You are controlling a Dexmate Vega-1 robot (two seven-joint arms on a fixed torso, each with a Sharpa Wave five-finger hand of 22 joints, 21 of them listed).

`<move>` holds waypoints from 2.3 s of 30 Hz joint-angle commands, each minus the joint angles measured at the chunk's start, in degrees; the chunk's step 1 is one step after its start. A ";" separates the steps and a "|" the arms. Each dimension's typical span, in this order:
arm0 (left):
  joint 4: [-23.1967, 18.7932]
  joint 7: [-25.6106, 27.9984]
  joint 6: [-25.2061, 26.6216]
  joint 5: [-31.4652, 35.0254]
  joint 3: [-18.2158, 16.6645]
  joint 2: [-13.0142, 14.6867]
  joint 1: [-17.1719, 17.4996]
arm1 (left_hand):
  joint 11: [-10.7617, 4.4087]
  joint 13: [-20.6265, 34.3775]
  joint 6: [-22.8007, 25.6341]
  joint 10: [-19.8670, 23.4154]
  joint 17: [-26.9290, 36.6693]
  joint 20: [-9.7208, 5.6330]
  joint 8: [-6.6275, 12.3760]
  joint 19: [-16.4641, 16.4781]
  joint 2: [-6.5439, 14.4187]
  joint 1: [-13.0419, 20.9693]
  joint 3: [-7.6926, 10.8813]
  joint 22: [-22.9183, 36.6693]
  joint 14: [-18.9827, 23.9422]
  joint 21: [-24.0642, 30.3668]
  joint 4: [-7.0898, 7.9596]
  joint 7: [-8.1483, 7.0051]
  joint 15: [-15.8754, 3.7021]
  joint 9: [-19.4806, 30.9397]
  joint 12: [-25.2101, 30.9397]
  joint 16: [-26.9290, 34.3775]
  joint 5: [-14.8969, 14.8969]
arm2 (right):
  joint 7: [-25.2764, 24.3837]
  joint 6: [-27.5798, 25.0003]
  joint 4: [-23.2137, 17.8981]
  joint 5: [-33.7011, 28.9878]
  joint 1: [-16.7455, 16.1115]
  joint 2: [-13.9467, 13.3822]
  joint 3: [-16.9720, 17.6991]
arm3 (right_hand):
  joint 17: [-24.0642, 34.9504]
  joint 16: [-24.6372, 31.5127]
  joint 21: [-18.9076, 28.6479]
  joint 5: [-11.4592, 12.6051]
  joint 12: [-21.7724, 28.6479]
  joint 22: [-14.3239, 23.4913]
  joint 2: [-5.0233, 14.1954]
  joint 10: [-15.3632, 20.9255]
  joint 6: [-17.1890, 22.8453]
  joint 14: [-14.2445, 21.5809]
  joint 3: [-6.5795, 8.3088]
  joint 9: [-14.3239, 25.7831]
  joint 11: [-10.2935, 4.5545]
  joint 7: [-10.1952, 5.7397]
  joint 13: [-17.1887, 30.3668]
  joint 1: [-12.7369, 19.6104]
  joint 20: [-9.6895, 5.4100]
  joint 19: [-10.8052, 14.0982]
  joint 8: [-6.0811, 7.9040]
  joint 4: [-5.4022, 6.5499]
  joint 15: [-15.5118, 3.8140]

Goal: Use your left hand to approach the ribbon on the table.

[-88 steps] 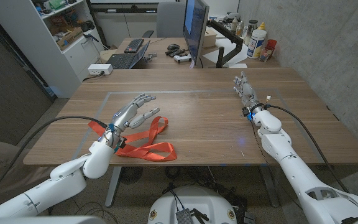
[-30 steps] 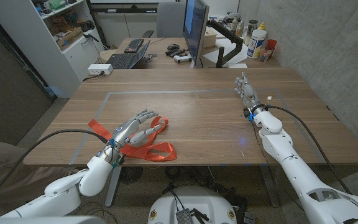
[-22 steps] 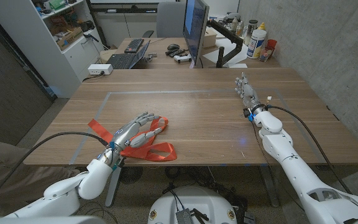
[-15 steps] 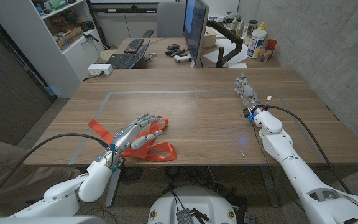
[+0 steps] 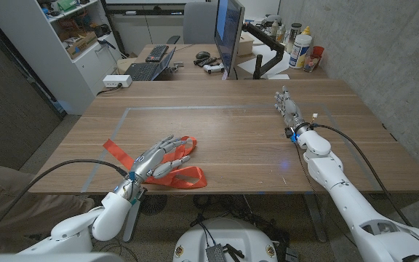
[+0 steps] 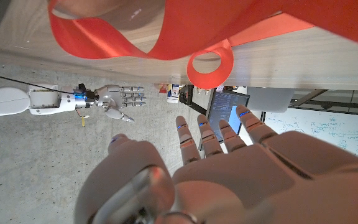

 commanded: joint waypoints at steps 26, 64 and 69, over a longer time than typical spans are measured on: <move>5.99 6.06 -1.30 4.07 3.79 -1.72 -2.56 | -0.21 0.24 0.87 1.00 0.12 -0.71 -0.40 0.47 -0.24 0.56 -0.43 0.10 0.34 0.20 -0.32 -0.37 -3.50 0.19 0.12 0.31 0.58 | 0.40 -0.76 -0.41 -0.45 0.07 -0.70 -0.34 | 0.21 0.06 -0.01 0.12 0.18 0.35 2.26 -0.50 -0.46 -0.67 0.47 0.07 0.69 0.10 0.23 0.14 0.13 -0.14 0.04 0.23 0.44; 11.58 9.02 -4.78 4.70 7.35 -2.14 -5.06 | -0.72 0.27 -0.51 2.76 0.13 -2.61 -1.05 2.80 -0.90 0.92 -0.86 0.02 2.13 0.66 -0.60 -1.69 -5.14 0.24 0.39 0.64 1.64 | 0.37 -1.01 1.61 -1.33 2.00 -0.37 -1.47 | 0.21 0.09 0.03 0.07 0.21 0.35 2.22 -0.63 -0.38 -0.79 0.52 0.07 0.57 0.06 0.24 0.05 0.11 -0.24 0.10 0.28 0.48; 12.24 8.87 -5.09 4.80 7.95 -2.27 -5.64 | -0.68 0.28 -0.45 2.70 0.14 -2.68 -1.02 2.93 -0.94 0.98 -0.87 0.02 1.96 0.67 -0.64 -1.69 -5.15 0.24 0.33 0.53 1.75 | 0.46 -0.60 2.04 -1.45 2.32 -0.40 -1.70 | 0.22 0.08 0.03 0.06 0.19 0.35 2.22 -0.68 -0.41 -0.81 0.52 0.07 0.61 0.02 0.24 0.04 0.09 -0.25 0.09 0.28 0.46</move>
